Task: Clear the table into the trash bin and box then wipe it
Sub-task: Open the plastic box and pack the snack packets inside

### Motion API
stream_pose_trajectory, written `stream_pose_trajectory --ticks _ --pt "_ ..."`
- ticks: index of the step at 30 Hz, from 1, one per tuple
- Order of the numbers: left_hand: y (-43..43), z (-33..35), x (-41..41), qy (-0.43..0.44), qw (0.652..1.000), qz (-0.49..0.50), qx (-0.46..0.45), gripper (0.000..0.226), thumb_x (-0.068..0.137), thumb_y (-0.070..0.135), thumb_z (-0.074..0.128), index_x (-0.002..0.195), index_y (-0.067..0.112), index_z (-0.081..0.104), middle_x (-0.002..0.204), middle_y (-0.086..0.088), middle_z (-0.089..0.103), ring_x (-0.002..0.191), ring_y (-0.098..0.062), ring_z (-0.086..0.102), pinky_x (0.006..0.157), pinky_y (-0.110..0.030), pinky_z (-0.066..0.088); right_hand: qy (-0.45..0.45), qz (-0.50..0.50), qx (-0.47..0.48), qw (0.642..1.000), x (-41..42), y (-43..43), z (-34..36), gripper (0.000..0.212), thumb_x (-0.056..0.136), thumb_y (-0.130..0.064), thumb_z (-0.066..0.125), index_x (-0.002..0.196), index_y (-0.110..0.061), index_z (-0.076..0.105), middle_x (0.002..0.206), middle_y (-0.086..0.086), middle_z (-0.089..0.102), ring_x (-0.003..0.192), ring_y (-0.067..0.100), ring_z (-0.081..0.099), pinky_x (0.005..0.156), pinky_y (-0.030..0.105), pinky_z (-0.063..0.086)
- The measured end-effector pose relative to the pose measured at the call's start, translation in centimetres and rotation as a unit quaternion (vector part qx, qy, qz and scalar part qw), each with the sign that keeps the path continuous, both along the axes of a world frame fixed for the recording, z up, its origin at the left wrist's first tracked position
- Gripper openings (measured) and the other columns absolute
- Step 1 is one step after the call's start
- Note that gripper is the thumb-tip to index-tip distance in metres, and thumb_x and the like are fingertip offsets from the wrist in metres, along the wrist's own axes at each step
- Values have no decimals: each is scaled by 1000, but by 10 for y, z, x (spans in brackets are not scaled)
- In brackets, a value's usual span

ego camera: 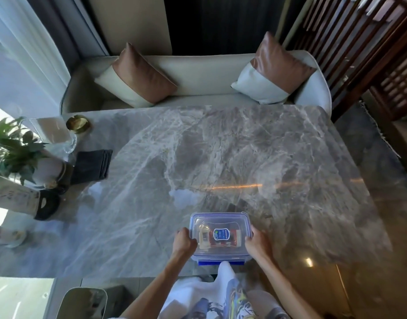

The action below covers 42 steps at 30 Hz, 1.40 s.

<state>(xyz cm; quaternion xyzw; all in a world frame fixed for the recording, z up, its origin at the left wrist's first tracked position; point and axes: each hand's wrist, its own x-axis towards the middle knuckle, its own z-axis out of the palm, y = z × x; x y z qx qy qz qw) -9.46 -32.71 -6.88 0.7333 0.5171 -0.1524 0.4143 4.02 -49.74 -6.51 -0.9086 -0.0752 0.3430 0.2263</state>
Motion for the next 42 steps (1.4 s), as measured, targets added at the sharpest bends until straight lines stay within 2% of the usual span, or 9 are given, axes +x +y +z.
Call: stream_pose_trajectory --ticks 3,12,16,18,22,26,31,34,42 --pt "0 -6 0 1 1000 3 -1 27 81 1 53 107 -2 57 111 -20 61 101 -35 59 79 -33 45 -6 -1 -4 1000 -1 -2 -2 45 92 -3 47 135 -14 56 118 19 64 110 32 62 94 34 51" --pt "-1 -10 -5 7 999 -41 11 23 79 2 57 102 -1 54 112 -21 59 101 -34 57 72 -29 37 5 -28 -12 1000 -10 -10 -10 45 97 -8 50 142 -10 47 136 19 54 129 30 51 105 31 41" --pt "-1 -12 -5 4 999 -30 -12 21 80 1 54 98 4 44 116 -21 53 104 -36 54 85 -38 44 23 -37 -40 998 -8 -6 -13 52 97 -8 49 148 -11 38 145 21 42 134 32 45 109 33 38" --pt "-1 -14 -2 25 998 -55 -14 37 81 3 52 117 -1 43 123 -22 48 114 -37 48 97 -41 41 19 -21 -77 997 -9 1 -12 57 96 -8 47 151 -12 31 150 19 34 136 32 42 108 35 38" --pt "2 -12 20 63 982 -172 38 85 81 17 59 151 15 11 142 -17 29 130 -38 34 109 -44 33 -110 95 -97 985 -21 22 -7 78 97 -3 45 156 -26 -1 165 9 3 151 32 10 119 40 24" --pt "19 -12 55 5 950 -295 99 65 89 33 58 147 23 30 151 -5 33 139 -28 29 113 -40 27 -112 277 -136 945 -34 36 -14 82 98 -14 52 154 -37 -4 165 4 -8 152 31 -7 124 44 10" --pt "38 -20 98 88 899 -429 -16 50 89 41 60 135 24 49 139 -3 53 134 -26 43 115 -48 26 -109 289 -173 935 -34 38 -22 91 94 -19 61 153 -40 -5 165 3 -8 152 31 -4 123 44 12" --pt "44 -29 100 78 909 -408 -33 47 83 43 67 123 20 58 125 -5 62 122 -25 52 108 -45 33 -107 287 -177 935 -34 38 -25 93 92 -19 63 153 -40 -4 165 3 -7 152 31 -3 122 46 15" --pt "32 -41 89 -12 920 -379 95 42 77 42 73 118 37 67 115 -6 55 114 -28 44 99 -33 40 -118 289 -180 933 -35 38 -30 96 90 -17 65 153 -41 -2 166 4 -3 152 32 3 121 47 21"
